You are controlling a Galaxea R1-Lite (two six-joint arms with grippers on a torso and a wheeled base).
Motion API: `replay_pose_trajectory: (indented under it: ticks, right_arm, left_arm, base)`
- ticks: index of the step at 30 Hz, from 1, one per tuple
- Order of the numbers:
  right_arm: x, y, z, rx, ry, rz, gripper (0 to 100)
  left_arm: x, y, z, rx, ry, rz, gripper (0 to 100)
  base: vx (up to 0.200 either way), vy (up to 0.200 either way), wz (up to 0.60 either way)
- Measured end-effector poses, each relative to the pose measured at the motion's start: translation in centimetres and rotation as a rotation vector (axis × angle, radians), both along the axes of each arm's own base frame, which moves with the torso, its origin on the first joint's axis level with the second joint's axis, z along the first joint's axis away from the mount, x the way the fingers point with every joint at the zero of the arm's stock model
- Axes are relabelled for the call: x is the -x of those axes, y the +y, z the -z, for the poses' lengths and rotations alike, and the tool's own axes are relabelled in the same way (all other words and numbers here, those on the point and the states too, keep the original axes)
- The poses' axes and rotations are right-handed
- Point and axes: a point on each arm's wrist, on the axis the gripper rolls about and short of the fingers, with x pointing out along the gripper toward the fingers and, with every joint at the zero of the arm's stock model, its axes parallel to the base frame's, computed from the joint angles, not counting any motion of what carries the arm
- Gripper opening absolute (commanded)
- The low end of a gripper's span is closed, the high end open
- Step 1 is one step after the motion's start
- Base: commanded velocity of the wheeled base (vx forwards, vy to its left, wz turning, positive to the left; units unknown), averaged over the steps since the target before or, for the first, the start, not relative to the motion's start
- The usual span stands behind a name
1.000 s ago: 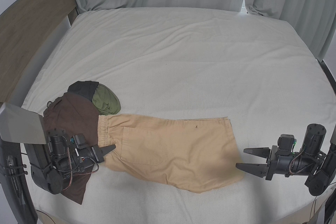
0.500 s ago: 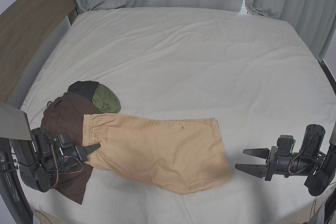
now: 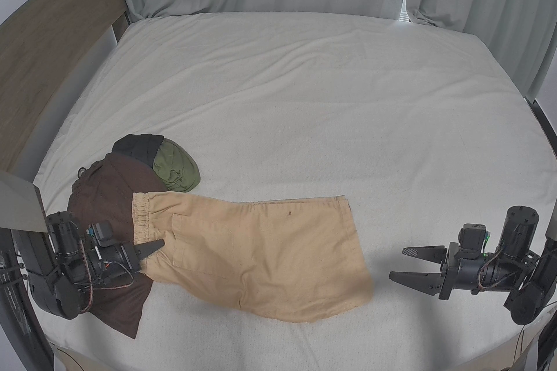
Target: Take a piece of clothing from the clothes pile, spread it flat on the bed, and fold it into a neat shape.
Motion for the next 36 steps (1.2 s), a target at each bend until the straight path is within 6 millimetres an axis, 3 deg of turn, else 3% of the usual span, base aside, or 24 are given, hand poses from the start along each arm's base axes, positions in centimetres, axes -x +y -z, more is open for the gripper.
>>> replay_pose_trajectory:
  ticks: [13,36]
  right_arm:
    - [-0.1,-0.1,0.0,-0.001,-0.002,0.005,100]
    - [-0.1,-0.2,-0.1,-0.002,-0.007,0.010,100]
  left_arm:
    - [-0.3,-4.6,-0.9,-0.029,-0.050,0.105,0]
    - [-0.2,-9.7,-1.5,-0.033,-0.102,0.247,0]
  base:
    - [0.000,0.000,0.00]
    - [0.000,0.000,0.00]
